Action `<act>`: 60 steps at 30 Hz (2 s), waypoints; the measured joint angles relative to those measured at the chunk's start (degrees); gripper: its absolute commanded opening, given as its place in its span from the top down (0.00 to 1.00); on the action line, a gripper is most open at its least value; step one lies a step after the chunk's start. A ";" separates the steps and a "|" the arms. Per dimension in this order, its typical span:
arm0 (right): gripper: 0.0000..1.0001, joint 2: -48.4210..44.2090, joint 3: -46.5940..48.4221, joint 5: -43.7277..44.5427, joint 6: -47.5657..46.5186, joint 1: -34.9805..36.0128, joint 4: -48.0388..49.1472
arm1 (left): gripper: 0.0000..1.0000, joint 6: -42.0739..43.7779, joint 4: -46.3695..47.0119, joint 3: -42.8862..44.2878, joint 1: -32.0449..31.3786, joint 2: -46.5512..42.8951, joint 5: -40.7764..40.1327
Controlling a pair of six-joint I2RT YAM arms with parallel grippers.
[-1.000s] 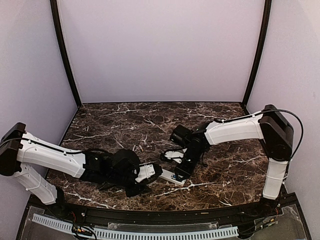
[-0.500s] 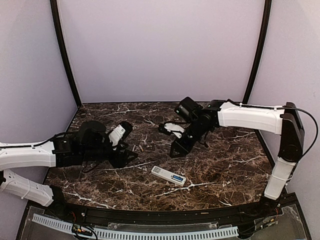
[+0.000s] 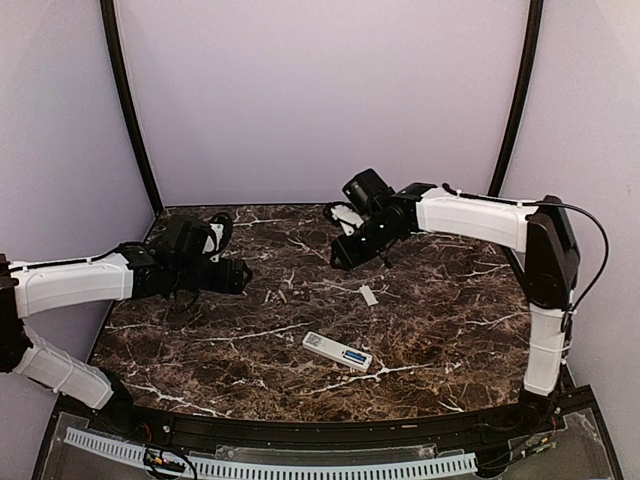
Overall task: Load the batteries into the remote control
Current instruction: Adjust the remote control without the battery cover at the center of the board, then move the right arm with the battery to the center of the board.
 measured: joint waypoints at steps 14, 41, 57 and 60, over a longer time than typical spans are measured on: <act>0.54 29.79 28.65 5.62 3.58 12.96 0.74 | 0.21 -3.56 -0.85 -0.26 2.60 0.22 -0.94; 1.00 32.13 28.74 9.18 2.49 13.14 0.44 | 0.21 -1.79 -0.72 -1.44 2.82 -0.96 0.61; 0.89 7.26 5.73 -5.84 -6.56 9.44 3.96 | 0.23 4.46 7.43 -5.81 2.82 -4.92 8.04; 0.54 7.28 4.63 -6.69 -6.14 8.85 6.19 | 0.25 1.62 6.43 -5.86 2.80 -3.91 7.30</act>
